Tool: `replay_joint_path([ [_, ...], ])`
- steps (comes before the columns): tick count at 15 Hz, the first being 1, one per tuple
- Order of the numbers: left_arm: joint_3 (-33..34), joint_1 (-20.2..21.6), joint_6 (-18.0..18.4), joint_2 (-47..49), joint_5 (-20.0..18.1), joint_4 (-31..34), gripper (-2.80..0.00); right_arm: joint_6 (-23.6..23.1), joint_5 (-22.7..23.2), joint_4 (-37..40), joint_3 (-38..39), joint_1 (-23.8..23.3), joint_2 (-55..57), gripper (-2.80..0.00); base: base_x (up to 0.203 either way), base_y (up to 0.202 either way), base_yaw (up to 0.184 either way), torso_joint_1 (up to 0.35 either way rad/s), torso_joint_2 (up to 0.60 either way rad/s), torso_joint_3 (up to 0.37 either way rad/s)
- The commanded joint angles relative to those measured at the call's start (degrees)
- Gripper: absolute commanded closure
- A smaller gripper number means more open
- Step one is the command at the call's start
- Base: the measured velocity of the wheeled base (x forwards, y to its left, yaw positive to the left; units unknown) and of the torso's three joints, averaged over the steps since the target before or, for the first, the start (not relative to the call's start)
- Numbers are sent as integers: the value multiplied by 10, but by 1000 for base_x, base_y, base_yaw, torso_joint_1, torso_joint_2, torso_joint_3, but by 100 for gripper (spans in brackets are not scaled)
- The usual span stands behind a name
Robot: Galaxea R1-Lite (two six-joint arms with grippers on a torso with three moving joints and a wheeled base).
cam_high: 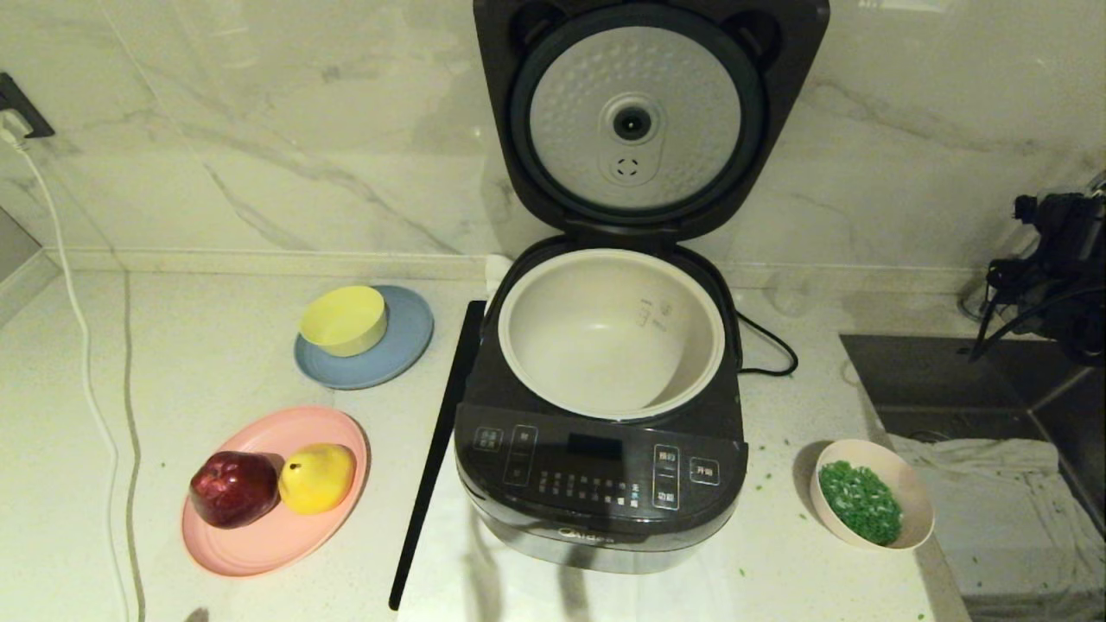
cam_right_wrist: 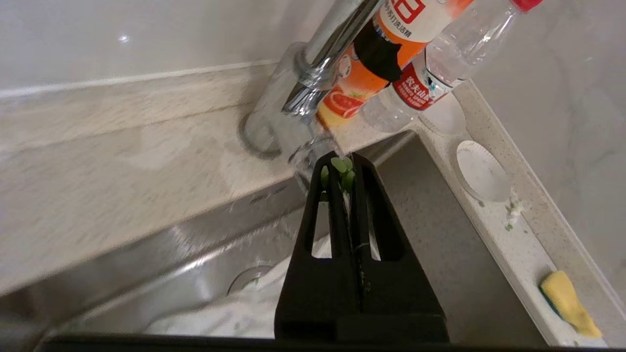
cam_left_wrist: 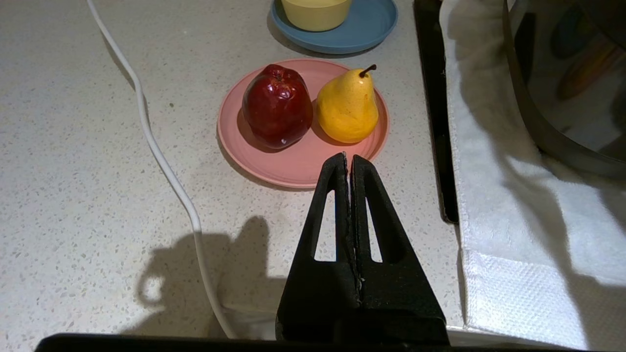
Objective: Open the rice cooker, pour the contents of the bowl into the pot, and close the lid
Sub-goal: Turn on the tap
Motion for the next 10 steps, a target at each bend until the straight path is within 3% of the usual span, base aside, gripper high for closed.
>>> replay_joint_path([
  [1, 5, 0, 0, 0, 1, 0, 0, -2, -1, -3, -36, -14, 47, 0, 0, 0, 0, 0, 0, 0],
  [10, 5, 0, -1, 0, 0, 0, 0, -2, 6, 2, -146, -20, 124, 0, 0, 0, 0, 0, 0, 0],
])
